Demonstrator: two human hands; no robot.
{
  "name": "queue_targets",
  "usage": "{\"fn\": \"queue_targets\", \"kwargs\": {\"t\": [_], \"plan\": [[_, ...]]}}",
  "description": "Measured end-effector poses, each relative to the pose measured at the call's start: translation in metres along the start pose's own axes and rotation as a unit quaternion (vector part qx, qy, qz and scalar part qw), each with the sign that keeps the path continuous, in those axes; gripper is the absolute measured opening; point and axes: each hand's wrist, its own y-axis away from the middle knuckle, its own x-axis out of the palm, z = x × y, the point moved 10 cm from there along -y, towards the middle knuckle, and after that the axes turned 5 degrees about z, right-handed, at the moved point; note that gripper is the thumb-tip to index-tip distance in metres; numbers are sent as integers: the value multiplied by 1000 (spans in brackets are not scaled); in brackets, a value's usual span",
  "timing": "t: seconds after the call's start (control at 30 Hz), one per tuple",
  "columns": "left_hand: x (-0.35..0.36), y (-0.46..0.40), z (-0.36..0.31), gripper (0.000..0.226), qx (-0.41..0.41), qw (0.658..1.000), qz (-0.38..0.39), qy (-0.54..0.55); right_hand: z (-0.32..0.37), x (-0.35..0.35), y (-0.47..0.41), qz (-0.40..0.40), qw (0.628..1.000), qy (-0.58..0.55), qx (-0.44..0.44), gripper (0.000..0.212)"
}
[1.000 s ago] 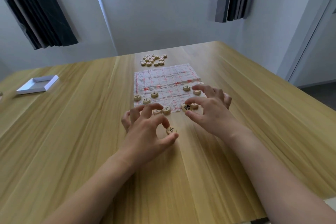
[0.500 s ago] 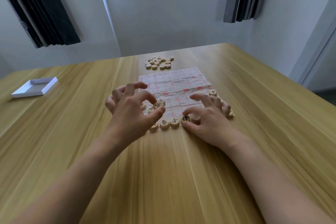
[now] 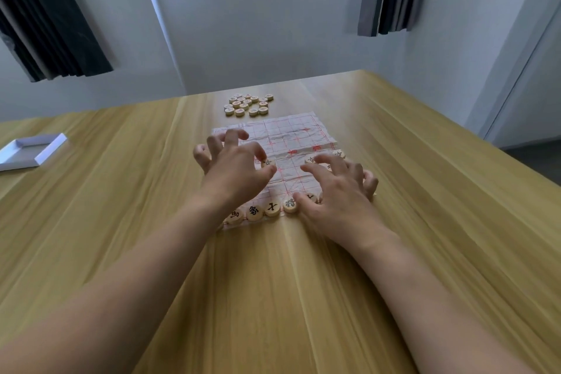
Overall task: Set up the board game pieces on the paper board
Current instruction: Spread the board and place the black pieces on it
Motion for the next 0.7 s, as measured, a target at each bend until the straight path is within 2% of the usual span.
{"fn": "queue_targets", "kwargs": {"t": [0.3,0.7], "plan": [[23,-15,-12,36,-30,998,44,-25,-3,1,-3,-5,1000,16,6,54],[25,-16,-15,37,-34,998,41,-30,-1,0,-2,6,1000,-2,0,54]]}}
